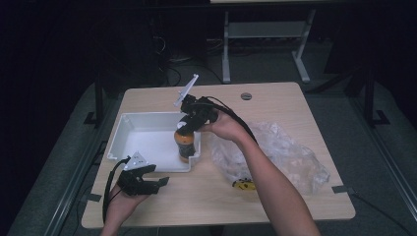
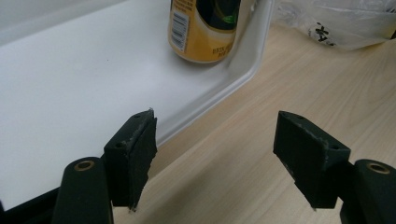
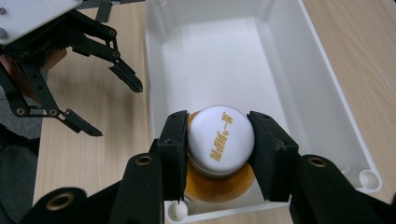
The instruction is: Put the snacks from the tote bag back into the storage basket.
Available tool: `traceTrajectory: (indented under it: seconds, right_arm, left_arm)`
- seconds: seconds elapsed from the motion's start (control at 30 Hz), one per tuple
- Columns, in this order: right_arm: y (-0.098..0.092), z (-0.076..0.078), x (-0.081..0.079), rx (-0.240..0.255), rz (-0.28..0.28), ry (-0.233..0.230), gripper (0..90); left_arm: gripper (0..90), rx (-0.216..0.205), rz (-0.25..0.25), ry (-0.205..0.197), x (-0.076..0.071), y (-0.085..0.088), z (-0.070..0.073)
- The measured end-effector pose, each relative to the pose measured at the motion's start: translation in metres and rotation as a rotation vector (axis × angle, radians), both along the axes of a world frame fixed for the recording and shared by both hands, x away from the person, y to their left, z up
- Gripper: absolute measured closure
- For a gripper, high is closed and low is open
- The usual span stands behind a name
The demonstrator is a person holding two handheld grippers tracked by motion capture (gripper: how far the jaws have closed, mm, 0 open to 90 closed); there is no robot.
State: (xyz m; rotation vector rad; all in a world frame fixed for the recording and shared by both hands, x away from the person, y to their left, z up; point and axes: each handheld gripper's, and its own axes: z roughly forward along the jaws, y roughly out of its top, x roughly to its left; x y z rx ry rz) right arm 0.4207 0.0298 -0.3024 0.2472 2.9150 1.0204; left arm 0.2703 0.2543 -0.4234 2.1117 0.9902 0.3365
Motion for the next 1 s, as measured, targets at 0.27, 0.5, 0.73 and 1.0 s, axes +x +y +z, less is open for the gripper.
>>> traceTrajectory:
  seconds: [0.27, 0.5, 0.73, 1.0]
  right_arm:
    - [0.0, -0.006, 0.001, -0.001, -0.005, 0.004, 58.7]
    - [-0.001, -0.014, 0.002, -0.004, -0.005, 0.01, 58.7]
    - [-0.001, -0.015, 0.0, -0.004, -0.011, 0.011, 58.5]
    - [-0.001, -0.016, 0.0, 0.005, -0.012, 0.03, 57.6]
  left_arm:
    - [29.5, 0.014, -0.005, 0.001, 0.0, 0.0, 0.0]
    - [29.5, 0.008, -0.003, 0.002, 0.0, 0.0, 0.0]
    - [29.5, 0.003, 0.001, 0.004, 0.0, 0.0, -0.001]
    - [29.4, 0.003, 0.005, 0.003, 0.001, 0.002, 0.0]
